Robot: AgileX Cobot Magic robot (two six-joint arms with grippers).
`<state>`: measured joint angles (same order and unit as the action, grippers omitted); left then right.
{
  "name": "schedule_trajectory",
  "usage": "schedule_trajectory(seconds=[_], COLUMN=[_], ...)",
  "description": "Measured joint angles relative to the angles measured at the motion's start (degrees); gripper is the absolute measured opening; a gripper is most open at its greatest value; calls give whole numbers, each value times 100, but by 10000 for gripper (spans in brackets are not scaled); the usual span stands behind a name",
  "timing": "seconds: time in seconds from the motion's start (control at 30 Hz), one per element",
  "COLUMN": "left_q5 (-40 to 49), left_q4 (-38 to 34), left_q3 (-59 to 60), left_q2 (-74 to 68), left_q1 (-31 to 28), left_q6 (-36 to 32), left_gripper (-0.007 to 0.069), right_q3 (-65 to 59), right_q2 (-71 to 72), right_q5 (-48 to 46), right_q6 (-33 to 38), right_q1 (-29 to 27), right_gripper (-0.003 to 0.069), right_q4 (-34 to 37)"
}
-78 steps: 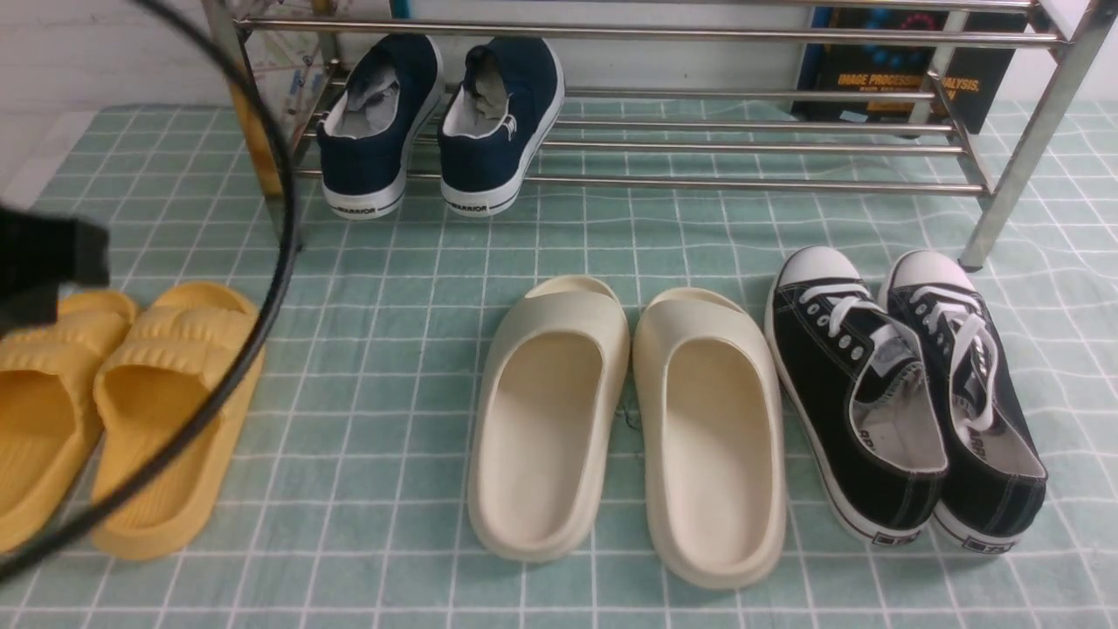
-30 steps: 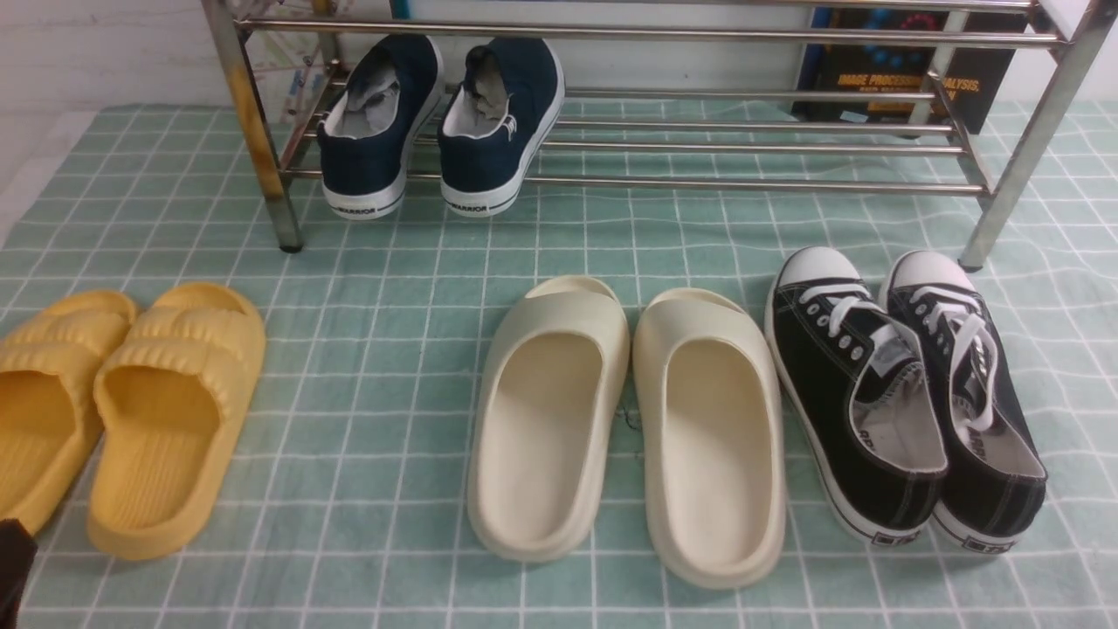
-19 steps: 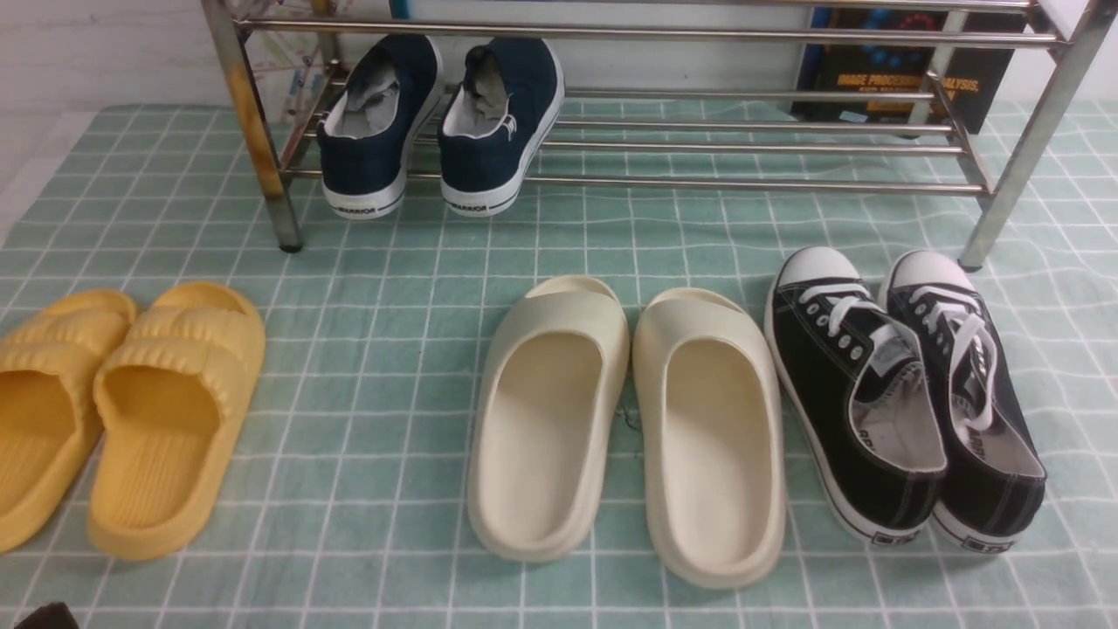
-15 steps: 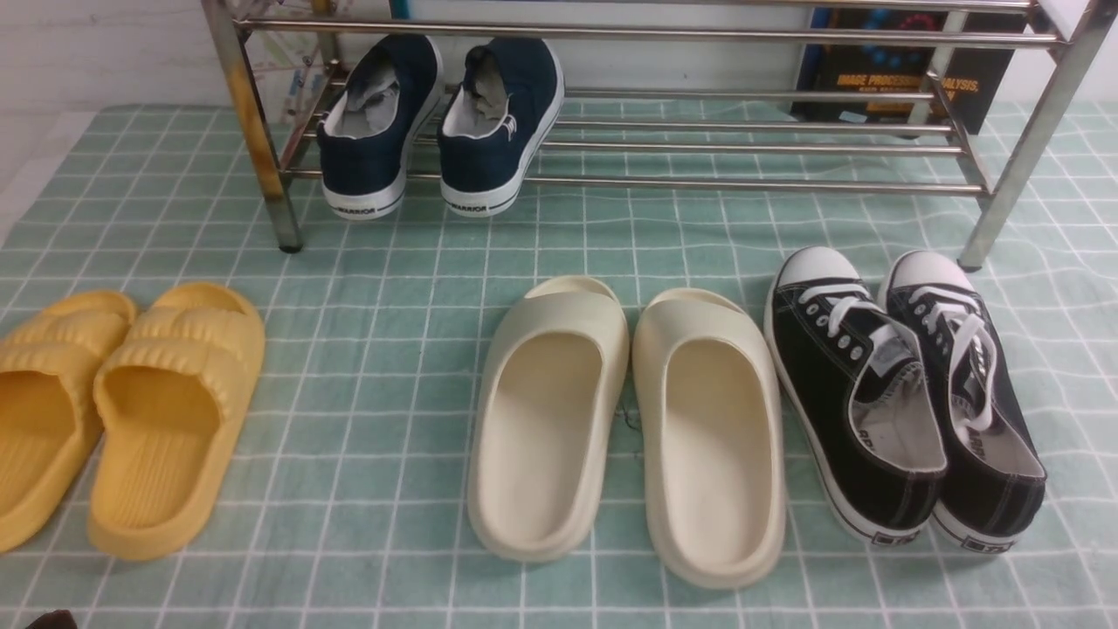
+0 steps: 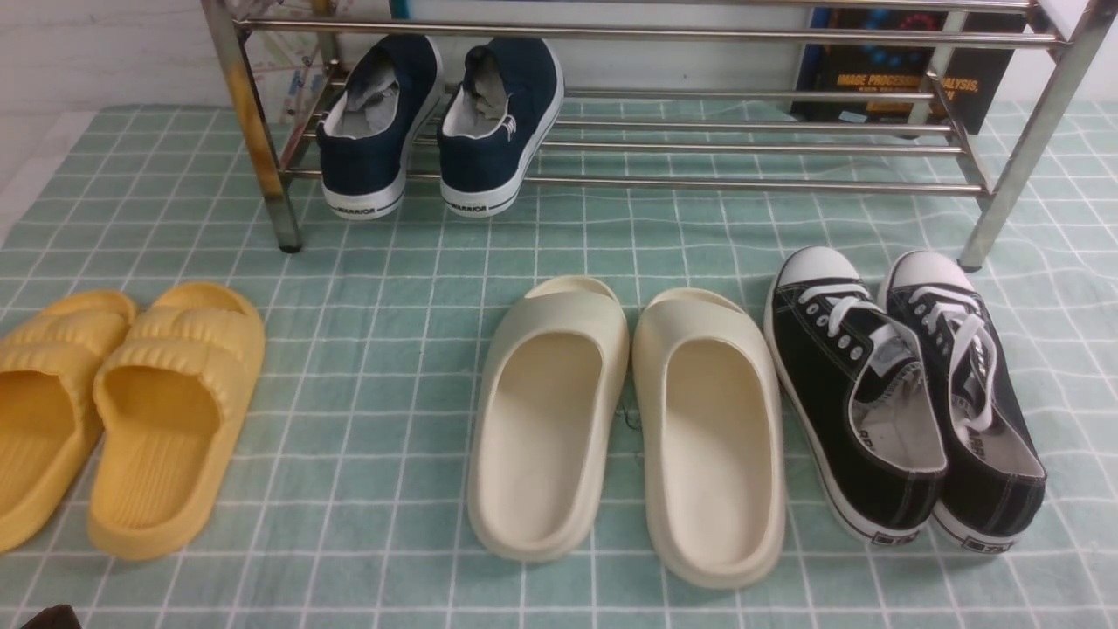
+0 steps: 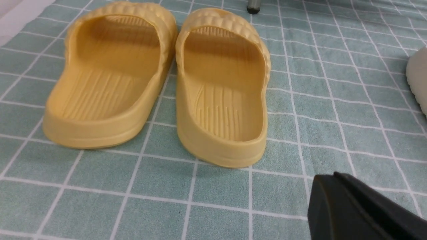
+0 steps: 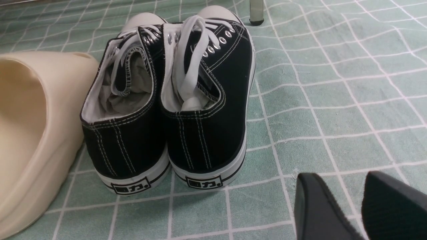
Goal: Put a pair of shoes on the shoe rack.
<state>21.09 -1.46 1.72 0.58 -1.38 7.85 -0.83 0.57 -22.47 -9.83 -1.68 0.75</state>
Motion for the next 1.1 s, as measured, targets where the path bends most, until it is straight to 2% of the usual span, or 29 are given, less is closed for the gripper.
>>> schedule_trajectory(seconds=[1.1], left_q5=[0], left_q4=[-27], left_q3=[0], left_q2=[0], left_q1=[0], left_q6=[4], left_gripper=[-13], right_q3=[0], right_q2=[0], right_q5=[0], right_q6=[0], right_q1=[0], right_gripper=[247], right_q4=[0])
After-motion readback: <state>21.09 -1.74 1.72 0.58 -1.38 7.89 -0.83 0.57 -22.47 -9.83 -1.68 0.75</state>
